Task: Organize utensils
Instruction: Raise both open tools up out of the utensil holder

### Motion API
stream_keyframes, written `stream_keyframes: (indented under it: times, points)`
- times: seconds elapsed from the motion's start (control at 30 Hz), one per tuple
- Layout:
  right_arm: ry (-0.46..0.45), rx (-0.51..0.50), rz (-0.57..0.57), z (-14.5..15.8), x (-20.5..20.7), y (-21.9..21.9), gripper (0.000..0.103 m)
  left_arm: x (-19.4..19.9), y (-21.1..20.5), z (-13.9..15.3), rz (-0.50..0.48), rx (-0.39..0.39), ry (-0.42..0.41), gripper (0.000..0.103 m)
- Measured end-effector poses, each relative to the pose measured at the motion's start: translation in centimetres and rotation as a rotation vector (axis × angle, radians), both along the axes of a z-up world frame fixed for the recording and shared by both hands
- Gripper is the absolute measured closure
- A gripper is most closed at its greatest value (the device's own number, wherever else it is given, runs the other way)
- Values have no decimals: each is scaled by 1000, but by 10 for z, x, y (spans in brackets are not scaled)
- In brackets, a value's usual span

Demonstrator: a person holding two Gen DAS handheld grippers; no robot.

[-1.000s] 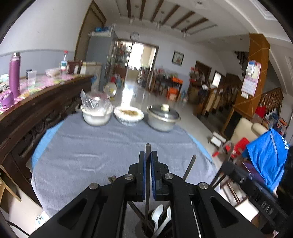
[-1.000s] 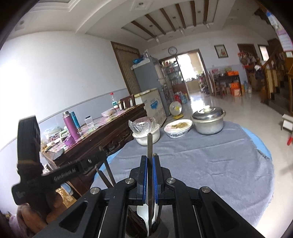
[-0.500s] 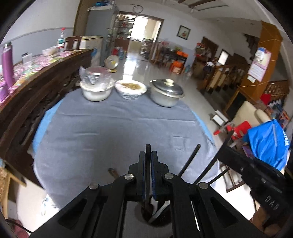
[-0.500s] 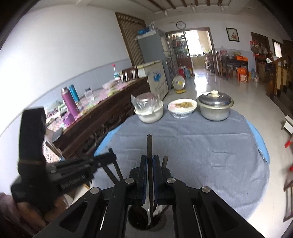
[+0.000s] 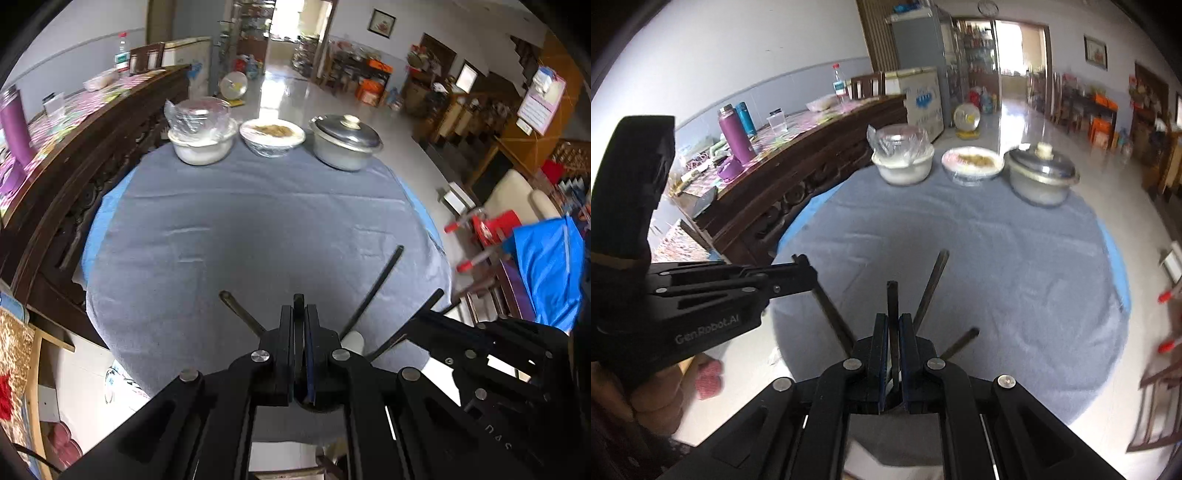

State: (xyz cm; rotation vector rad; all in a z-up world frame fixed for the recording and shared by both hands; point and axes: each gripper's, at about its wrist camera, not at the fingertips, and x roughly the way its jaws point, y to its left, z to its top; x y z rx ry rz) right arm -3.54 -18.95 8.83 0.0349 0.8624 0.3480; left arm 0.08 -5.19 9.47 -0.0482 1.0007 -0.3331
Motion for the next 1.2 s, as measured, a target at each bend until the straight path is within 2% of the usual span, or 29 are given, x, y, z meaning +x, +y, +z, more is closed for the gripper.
stream_keyframes:
  times: [0.1,0.17,0.33,0.53,0.83,1.03,1.1,1.17,1.2]
  points:
    - [11,-11,23,1,2,0,96,-1,-5,2,-45,25,2,98]
    - [20,0,37,4,5,-1,96,0,-8,3,-66,12,21,98]
    - [66,17,53,-6,11,4,96,1,-13,4,-73,41,41,98]
    - [88,24,53,-13,11,1,96,-1,-9,3,-78,35,81,98]
    - [116,38,37,-9,8,4,95,-2,-4,15,-106,47,44,98]
    - [156,38,24,-3,2,-5,93,0,7,26,-96,18,39,95]
    - [137,46,16,6,-3,-11,93,0,13,32,-76,18,25,89]
    - [114,57,-1,16,-6,-18,90,-1,19,39,-47,25,5,63]
    - [100,63,-10,22,-8,-22,90,-1,22,43,-31,31,-8,57]
